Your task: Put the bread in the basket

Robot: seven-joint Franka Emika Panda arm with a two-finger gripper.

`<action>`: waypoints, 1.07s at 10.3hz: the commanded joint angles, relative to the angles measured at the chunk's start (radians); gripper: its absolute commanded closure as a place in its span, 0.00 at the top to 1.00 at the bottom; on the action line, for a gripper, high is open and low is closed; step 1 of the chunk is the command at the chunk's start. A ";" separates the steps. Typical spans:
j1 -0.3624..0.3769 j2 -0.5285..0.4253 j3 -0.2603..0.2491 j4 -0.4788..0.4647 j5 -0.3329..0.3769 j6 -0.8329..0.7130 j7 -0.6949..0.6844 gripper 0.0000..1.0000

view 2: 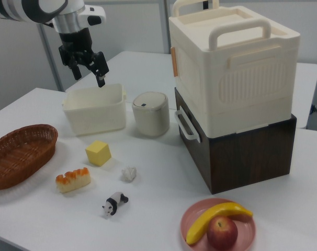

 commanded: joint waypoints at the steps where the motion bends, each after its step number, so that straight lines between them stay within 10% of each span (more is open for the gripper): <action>1: 0.010 -0.013 -0.006 0.006 -0.013 -0.029 -0.013 1.00; 11: 0.013 -0.013 0.002 0.006 -0.004 -0.063 -0.001 1.00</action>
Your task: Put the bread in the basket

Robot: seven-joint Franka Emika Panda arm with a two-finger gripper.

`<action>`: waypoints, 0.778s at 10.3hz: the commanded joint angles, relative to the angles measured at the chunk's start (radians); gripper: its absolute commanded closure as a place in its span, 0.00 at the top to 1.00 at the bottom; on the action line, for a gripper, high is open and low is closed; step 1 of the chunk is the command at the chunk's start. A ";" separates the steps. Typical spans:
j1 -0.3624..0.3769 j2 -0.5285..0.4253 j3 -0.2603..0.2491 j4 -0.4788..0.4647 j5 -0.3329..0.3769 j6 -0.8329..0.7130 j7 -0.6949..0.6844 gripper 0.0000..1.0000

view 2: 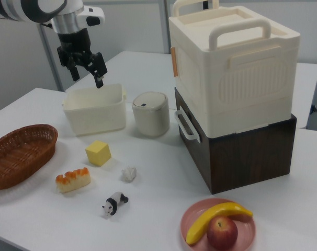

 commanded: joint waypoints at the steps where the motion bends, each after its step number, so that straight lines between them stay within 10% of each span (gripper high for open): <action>1: 0.011 -0.013 -0.003 0.006 0.000 -0.055 -0.001 1.00; 8: 0.022 -0.013 0.008 -0.006 0.019 -0.107 0.074 1.00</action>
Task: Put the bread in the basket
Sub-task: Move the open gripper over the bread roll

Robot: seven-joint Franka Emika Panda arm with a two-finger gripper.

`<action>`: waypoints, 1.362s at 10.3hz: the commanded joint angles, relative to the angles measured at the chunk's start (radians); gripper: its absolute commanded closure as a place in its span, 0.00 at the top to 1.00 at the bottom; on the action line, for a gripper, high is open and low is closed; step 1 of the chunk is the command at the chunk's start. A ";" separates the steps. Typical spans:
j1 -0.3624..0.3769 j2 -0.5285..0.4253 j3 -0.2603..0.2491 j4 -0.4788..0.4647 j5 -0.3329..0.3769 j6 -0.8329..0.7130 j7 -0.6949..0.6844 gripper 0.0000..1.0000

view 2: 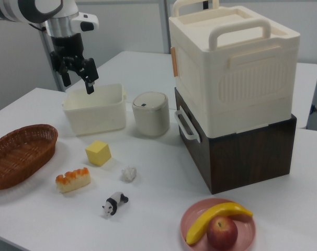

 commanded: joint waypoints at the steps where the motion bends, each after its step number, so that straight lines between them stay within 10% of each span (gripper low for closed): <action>1: -0.020 -0.066 0.003 -0.073 0.048 0.023 0.044 1.00; 4: -0.139 -0.329 0.126 -0.487 0.190 0.326 0.145 1.00; 9: -0.074 -0.408 0.135 -0.705 0.197 0.342 0.268 1.00; 14: -0.006 -0.281 0.143 -0.787 0.200 0.601 0.468 1.00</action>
